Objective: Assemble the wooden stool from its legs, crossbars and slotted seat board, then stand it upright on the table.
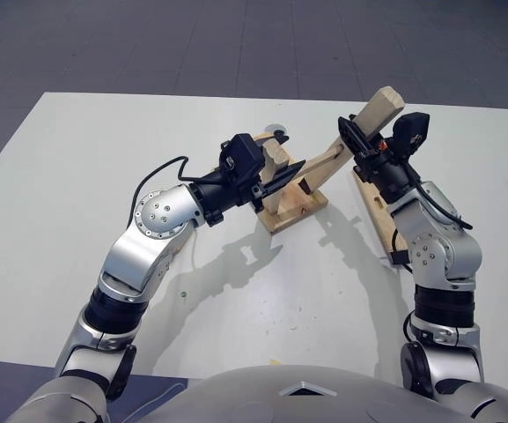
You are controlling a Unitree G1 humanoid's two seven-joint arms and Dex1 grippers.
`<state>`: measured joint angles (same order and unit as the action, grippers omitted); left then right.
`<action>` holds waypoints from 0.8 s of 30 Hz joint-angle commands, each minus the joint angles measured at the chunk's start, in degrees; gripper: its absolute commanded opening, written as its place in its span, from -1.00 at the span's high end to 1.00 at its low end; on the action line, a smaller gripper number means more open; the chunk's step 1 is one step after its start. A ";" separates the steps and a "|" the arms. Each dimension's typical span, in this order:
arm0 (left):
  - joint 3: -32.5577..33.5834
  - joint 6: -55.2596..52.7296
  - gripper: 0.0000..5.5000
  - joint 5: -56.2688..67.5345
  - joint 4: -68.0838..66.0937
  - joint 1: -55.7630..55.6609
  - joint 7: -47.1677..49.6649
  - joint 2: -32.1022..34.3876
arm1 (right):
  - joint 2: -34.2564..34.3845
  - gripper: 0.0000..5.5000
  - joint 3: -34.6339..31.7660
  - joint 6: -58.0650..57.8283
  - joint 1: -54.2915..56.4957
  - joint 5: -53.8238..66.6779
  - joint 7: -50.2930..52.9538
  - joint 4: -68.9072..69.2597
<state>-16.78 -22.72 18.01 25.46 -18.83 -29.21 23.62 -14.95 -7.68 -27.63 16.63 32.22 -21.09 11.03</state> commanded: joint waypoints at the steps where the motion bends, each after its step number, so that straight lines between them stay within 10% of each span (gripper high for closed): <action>1: -4.12 -4.11 0.25 -4.00 -4.95 2.65 -1.97 2.25 | 1.18 0.63 3.29 -5.50 1.30 5.31 -6.40 -1.98; 24: 1.39 -2.63 0.25 -3.91 -7.83 0.12 -2.91 5.69 | -12.66 0.62 19.87 -19.67 -5.57 -5.99 -0.91 -5.69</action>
<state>-15.38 -21.11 18.82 23.58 -18.36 -30.57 24.11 -25.53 -0.77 -34.41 22.98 32.74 -21.92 5.78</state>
